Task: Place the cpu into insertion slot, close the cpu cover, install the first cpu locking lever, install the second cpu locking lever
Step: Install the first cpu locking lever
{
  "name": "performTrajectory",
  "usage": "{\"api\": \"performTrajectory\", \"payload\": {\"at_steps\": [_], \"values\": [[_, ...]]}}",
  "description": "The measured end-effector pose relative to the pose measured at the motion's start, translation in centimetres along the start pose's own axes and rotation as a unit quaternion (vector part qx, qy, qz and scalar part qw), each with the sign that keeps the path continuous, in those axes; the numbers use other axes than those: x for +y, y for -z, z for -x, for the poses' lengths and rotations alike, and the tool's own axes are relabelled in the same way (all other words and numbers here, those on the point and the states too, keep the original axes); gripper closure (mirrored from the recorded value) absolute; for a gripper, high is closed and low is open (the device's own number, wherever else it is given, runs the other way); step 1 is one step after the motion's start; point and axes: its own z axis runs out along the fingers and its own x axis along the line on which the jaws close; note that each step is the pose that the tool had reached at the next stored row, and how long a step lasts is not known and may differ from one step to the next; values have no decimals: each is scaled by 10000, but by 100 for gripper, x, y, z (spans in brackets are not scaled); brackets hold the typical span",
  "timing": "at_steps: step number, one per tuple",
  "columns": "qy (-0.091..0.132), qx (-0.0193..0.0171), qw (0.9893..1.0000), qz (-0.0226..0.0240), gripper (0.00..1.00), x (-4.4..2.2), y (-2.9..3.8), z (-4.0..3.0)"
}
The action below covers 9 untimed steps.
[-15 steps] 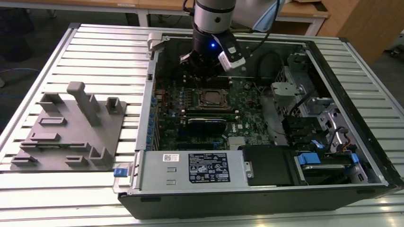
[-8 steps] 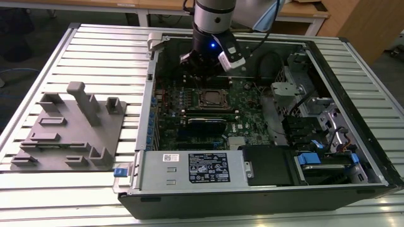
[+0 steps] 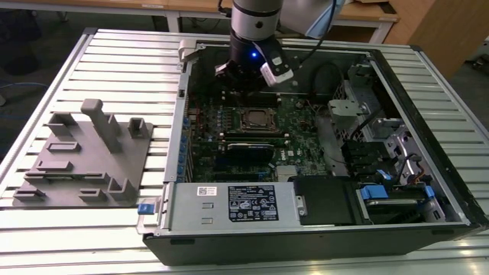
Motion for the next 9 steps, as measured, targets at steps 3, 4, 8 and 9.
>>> {"api": "performTrajectory", "payload": {"at_steps": [3,4,8,9], "values": [[4,-48,10000,41,90,5,-2,-61],[4,-61,10000,54,90,6,-2,-76],[6,-87,9999,103,90,6,-3,-104],[7,-97,9999,118,90,6,-3,-116]]}}
